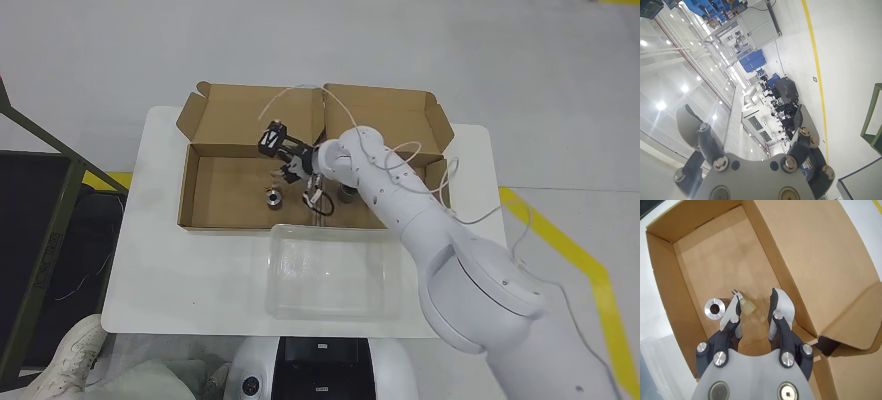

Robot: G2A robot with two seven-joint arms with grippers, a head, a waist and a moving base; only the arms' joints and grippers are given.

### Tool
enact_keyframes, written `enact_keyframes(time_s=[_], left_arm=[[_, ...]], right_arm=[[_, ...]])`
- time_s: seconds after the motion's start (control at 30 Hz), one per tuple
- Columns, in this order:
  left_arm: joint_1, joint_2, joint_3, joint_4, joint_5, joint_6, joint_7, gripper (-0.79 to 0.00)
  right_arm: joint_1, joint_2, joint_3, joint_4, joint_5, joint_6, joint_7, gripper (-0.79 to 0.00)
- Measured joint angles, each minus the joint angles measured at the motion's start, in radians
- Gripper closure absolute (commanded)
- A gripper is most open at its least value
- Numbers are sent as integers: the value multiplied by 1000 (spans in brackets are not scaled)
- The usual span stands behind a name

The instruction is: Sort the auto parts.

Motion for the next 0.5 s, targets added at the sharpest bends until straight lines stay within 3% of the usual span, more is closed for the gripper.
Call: enact_keyframes(time_s=[0.5], left_arm=[[0,0,0,0,0,0,0,-785]], right_arm=[[9,40,39,-48,-29,-112,-173,-345]])
